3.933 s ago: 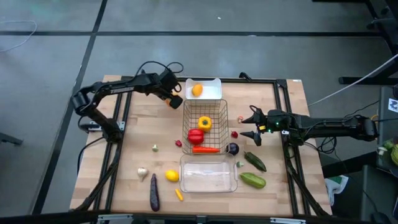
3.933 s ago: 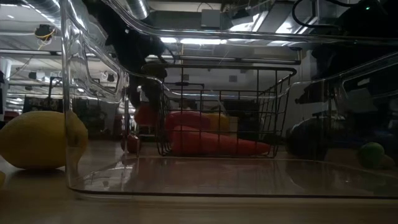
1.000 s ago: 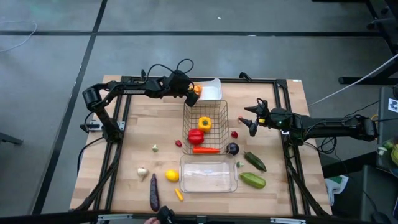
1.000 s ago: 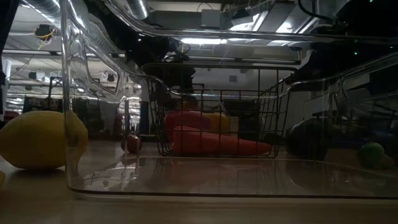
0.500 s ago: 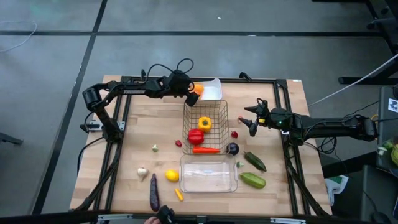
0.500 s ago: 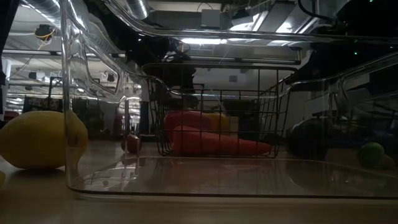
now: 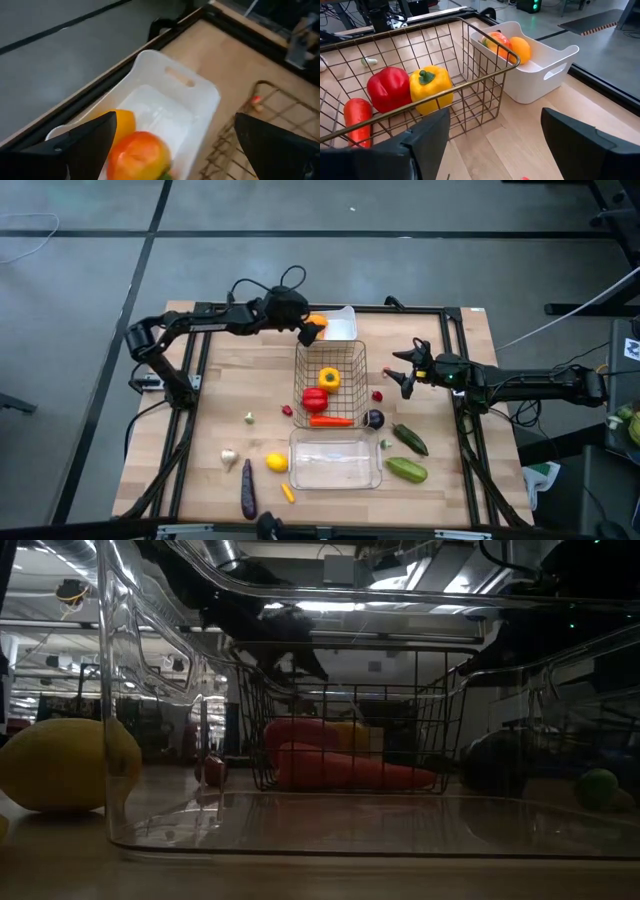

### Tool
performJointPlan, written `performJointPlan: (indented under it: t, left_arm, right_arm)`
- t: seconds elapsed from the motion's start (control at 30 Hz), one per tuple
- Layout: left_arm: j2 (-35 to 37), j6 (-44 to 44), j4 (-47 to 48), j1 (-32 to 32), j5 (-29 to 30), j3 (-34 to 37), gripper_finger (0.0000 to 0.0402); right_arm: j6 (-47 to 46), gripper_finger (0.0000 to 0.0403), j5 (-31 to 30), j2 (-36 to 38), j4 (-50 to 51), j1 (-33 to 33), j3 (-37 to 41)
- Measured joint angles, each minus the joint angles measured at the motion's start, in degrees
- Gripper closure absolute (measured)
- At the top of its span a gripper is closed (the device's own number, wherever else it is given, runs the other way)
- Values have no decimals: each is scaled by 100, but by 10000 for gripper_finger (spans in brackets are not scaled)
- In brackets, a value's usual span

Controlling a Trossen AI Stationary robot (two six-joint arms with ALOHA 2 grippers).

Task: Sort produce into baskets
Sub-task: Put the yellow tomato into the white bin, then put the left small red chili pepper into the transparent bin

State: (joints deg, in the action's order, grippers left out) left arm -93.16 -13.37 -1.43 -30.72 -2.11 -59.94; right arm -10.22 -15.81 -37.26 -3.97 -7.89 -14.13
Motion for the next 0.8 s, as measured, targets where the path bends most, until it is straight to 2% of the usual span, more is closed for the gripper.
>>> performJointPlan:
  t: [0.17,0.37,0.47,0.8]
  left_arm:
    - [287,15,456,11,-320,-2,2]
    - [677,122,1332,39,-1135,-4,2]
    - [856,35,1709,169,-1182,-4,2]
    - [1336,1133,3703,797,-1037,23,2]
  right_arm:
    - [0,93,1,0,18,-1,0]
    - [0,93,1,0,112,0,0]
    - [0,93,2,0,112,-1,0]
    - [-1,93,0,1,110,1,0]
